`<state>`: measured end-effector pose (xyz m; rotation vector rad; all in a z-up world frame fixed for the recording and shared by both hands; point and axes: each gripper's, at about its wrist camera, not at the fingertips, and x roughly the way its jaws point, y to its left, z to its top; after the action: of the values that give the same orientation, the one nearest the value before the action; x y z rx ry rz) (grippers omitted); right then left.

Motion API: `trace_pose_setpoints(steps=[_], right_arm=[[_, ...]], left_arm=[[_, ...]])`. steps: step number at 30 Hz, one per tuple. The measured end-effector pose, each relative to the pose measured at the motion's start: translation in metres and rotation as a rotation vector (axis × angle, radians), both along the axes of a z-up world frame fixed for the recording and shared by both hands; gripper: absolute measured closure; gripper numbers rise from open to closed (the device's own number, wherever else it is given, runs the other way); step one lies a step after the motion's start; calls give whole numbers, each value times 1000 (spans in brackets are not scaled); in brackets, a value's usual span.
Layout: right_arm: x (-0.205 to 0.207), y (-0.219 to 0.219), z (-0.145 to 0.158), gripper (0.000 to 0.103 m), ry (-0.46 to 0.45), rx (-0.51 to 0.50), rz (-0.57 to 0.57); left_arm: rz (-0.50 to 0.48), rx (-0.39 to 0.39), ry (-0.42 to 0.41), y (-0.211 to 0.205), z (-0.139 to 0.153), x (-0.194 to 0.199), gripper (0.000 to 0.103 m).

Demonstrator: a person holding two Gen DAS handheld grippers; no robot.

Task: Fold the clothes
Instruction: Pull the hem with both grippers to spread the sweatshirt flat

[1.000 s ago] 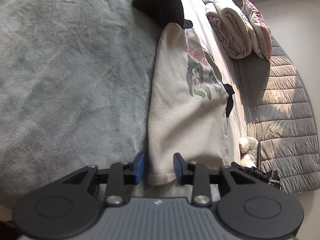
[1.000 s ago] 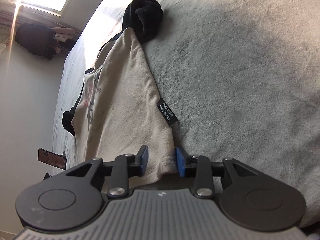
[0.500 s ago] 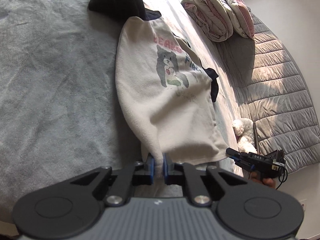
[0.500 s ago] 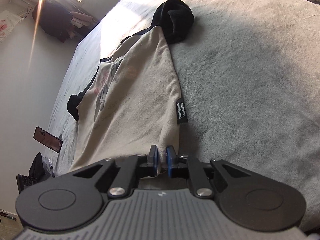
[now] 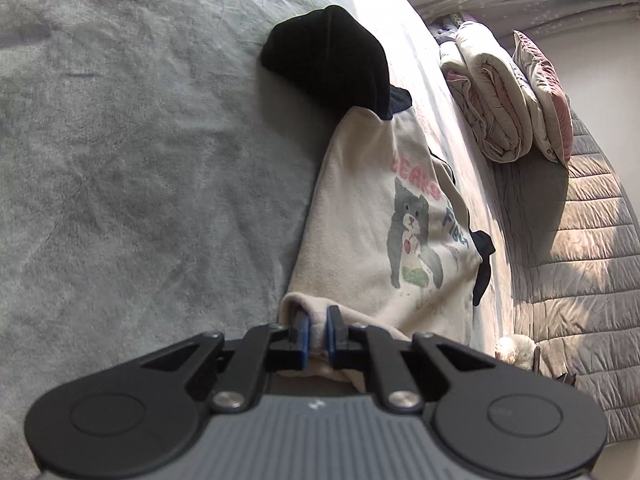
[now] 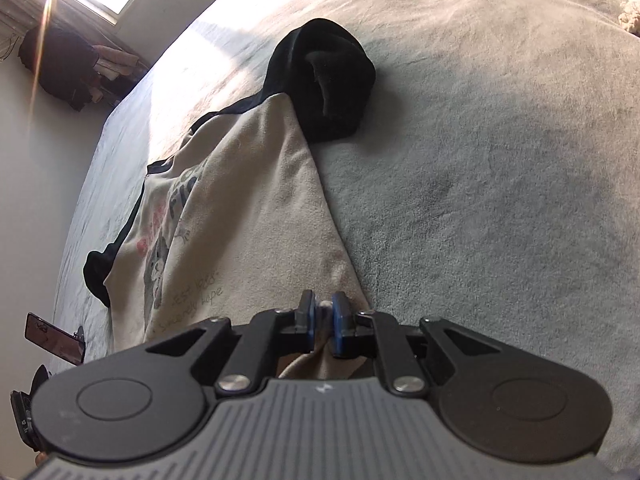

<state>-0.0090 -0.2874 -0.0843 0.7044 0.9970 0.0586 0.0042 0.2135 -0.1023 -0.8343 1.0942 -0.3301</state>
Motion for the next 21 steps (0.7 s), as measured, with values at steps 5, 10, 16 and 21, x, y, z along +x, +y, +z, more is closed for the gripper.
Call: trace_pose_setpoints(steps=[5,10,16,21], right_arm=[[-11,0,6,77,-14,-18,7],[-29,12,22,51,-71,-140,58],[-53,22,31,50,-113,-321,102],[-72,23,36,50,-144,-369,83]], left_arm=[[-27,-54,-48,4,7,-12,59],[-81,131,-138,-5,27,-27,38],[-131,363,-223,-18,42,-41,38],[-130,376,-267,-24,57,-40,38]])
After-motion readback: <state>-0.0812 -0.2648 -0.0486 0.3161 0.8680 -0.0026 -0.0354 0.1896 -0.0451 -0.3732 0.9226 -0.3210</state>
